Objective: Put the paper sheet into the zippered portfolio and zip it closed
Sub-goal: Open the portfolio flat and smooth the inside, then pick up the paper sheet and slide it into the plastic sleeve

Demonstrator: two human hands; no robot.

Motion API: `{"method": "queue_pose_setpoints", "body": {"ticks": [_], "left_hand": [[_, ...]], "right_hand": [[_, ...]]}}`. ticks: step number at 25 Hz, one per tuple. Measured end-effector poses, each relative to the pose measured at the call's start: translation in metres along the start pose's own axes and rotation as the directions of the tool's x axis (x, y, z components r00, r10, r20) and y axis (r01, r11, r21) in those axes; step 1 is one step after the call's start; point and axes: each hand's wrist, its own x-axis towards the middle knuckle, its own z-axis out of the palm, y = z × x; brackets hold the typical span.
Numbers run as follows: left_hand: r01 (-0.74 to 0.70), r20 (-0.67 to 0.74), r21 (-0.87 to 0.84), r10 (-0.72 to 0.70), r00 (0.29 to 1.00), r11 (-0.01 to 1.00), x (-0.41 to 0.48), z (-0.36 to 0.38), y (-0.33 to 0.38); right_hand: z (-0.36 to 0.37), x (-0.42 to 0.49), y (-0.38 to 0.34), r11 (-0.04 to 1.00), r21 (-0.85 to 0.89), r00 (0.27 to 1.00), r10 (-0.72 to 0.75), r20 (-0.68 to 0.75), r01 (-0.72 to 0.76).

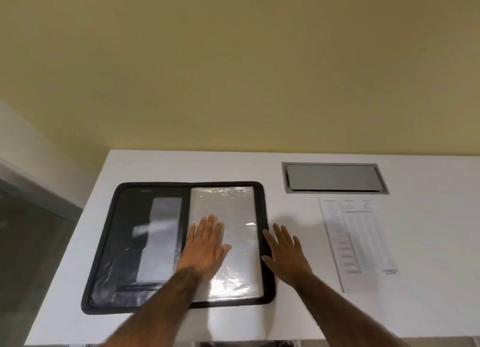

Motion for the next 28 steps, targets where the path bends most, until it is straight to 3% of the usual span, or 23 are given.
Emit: {"method": "queue_pose_setpoints", "body": {"ticks": [4, 8, 13, 18, 23, 26, 28], "left_hand": [[-0.032, -0.003, 0.036, 0.032, 0.999, 0.999, 0.030, 0.001, 0.096], [-0.122, 0.081, -0.027, 0.124, 0.989, 0.992, 0.060, 0.015, 0.191], [-0.178, 0.156, -0.090, 0.190, 0.969, 0.980, 0.093, 0.030, 0.279], [-0.194, 0.206, -0.044, 0.199, 0.958, 0.980, 0.112, 0.042, 0.311], [-0.169, 0.271, 0.067, 0.145, 0.952, 0.983, 0.118, 0.057, 0.323], [-0.137, 0.265, 0.092, 0.108, 0.958, 0.986, 0.119, 0.061, 0.327], [-0.127, 0.267, 0.112, 0.093, 0.959, 0.985, 0.118, 0.063, 0.329]], "right_hand": [[-0.022, -0.023, 0.086, 1.000, -0.006, 0.998, 0.025, -0.051, -0.026], [-0.051, -0.038, 0.186, 0.995, 0.002, 0.992, 0.098, -0.076, -0.099], [-0.082, -0.029, 0.287, 0.975, 0.100, 0.979, 0.200, -0.025, -0.197], [-0.101, 0.001, 0.335, 0.962, 0.176, 0.977, 0.213, 0.000, -0.210], [-0.109, 0.032, 0.348, 0.962, 0.142, 0.967, 0.214, 0.140, -0.233], [-0.111, 0.043, 0.351, 0.968, 0.075, 0.965, 0.229, 0.131, -0.240], [-0.113, 0.046, 0.353, 0.964, 0.120, 0.969, 0.225, 0.101, -0.236]]}}
